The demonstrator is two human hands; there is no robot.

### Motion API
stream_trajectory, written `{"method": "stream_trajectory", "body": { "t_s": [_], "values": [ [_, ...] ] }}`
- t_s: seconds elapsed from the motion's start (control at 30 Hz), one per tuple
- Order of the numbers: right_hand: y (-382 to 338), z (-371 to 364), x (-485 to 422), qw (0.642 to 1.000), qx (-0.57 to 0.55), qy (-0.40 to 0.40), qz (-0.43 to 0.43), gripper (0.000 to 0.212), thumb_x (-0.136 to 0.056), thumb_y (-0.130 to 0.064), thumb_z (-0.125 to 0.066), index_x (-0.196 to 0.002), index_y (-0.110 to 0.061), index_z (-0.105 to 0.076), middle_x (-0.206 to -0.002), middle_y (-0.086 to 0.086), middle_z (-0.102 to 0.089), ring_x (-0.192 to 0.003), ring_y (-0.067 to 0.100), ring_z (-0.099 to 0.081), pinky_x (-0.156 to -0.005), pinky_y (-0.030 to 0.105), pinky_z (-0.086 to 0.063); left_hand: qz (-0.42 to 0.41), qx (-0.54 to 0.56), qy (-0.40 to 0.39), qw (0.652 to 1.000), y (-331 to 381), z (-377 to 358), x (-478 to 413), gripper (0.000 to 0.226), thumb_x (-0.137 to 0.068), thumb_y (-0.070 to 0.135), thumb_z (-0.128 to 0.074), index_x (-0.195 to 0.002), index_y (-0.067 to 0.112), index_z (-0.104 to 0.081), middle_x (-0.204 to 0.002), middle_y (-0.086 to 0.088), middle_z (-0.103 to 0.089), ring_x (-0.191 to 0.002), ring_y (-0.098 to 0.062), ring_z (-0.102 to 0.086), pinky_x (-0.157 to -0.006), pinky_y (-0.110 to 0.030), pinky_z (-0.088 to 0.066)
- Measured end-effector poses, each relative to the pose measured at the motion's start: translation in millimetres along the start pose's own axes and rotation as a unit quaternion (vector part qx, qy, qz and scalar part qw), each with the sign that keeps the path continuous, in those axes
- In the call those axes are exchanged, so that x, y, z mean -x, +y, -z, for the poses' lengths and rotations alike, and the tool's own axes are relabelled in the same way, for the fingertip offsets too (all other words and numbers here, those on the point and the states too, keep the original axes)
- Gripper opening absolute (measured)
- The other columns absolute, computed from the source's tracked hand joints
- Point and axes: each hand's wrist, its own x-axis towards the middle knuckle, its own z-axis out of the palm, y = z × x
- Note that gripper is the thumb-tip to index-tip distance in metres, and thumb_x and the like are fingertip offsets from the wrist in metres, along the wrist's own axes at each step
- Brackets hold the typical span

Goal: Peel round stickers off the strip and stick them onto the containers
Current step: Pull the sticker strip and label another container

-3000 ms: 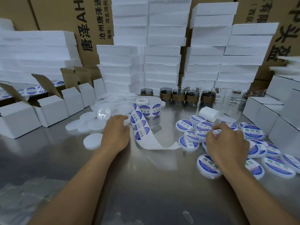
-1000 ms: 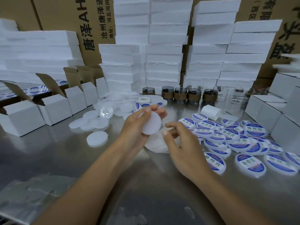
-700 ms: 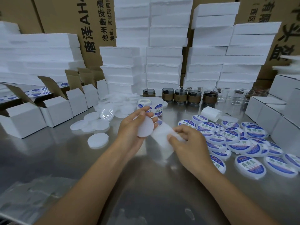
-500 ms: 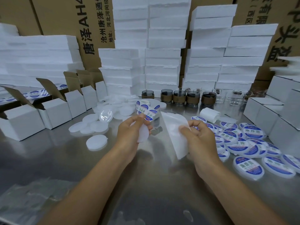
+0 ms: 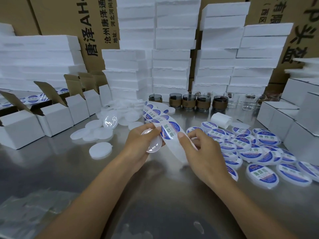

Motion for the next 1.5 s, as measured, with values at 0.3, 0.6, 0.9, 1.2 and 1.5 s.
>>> {"method": "stream_trajectory", "body": {
  "t_s": [0.3, 0.6, 0.9, 1.2, 1.5],
  "values": [
    [5, 6, -6, 0.938, 0.167, 0.120, 0.278, 0.030, -0.083, -0.023, -0.059, -0.109, -0.010, -0.065, -0.101, 0.005, -0.063, -0.094, 0.024, -0.056, -0.078, 0.035, -0.045, -0.067, -0.109, -0.178, 0.976, -1, -4, 16, 0.018, -0.090, 0.008, -0.058, -0.101, 0.013, -0.072, -0.109, -0.016, -0.068, -0.092, -0.024, -0.066, -0.083, -0.033, -0.054],
    [6, 5, -5, 0.932, 0.168, 0.143, 0.289, 0.018, -0.077, -0.023, -0.067, -0.090, -0.011, -0.071, -0.085, 0.002, -0.071, -0.082, 0.024, -0.065, -0.082, 0.042, -0.045, -0.047, -0.106, -0.173, 0.978, 3, -7, 20, 0.020, -0.073, 0.035, -0.064, -0.080, 0.019, -0.073, -0.086, -0.005, -0.071, -0.078, -0.015, -0.063, -0.068, -0.022, -0.048],
    [7, 3, -3, 0.940, 0.171, 0.113, 0.273, 0.014, -0.081, -0.023, -0.061, -0.088, -0.015, -0.069, -0.086, -0.004, -0.071, -0.081, 0.016, -0.065, -0.102, 0.036, -0.031, -0.043, -0.098, -0.110, 0.988, 2, -6, 14, 0.012, -0.068, 0.035, -0.069, -0.065, 0.023, -0.068, -0.088, -0.006, -0.070, -0.081, -0.022, -0.061, -0.074, -0.032, -0.046],
    [5, 4, -3, 0.949, 0.170, 0.052, 0.262, 0.007, -0.076, -0.015, -0.060, -0.078, -0.014, -0.066, -0.080, -0.003, -0.061, -0.078, 0.019, -0.055, -0.075, 0.028, -0.037, -0.045, -0.144, -0.046, 0.987, -5, -3, 4, 0.015, -0.083, 0.017, -0.069, -0.069, 0.018, -0.067, -0.088, -0.006, -0.073, -0.077, -0.021, -0.064, -0.077, -0.034, -0.051],
    [-4, 3, -2, 0.983, -0.058, 0.087, 0.151, 0.005, -0.067, -0.018, -0.054, -0.063, -0.020, -0.057, -0.062, -0.011, -0.055, -0.070, 0.003, -0.050, -0.068, 0.010, -0.037, -0.053, -0.200, -0.010, 0.978, -10, -4, 0, 0.015, -0.081, 0.019, -0.071, -0.067, 0.017, -0.065, -0.070, 0.003, -0.068, -0.052, -0.002, -0.059, -0.048, -0.014, -0.044]
  ]
}}
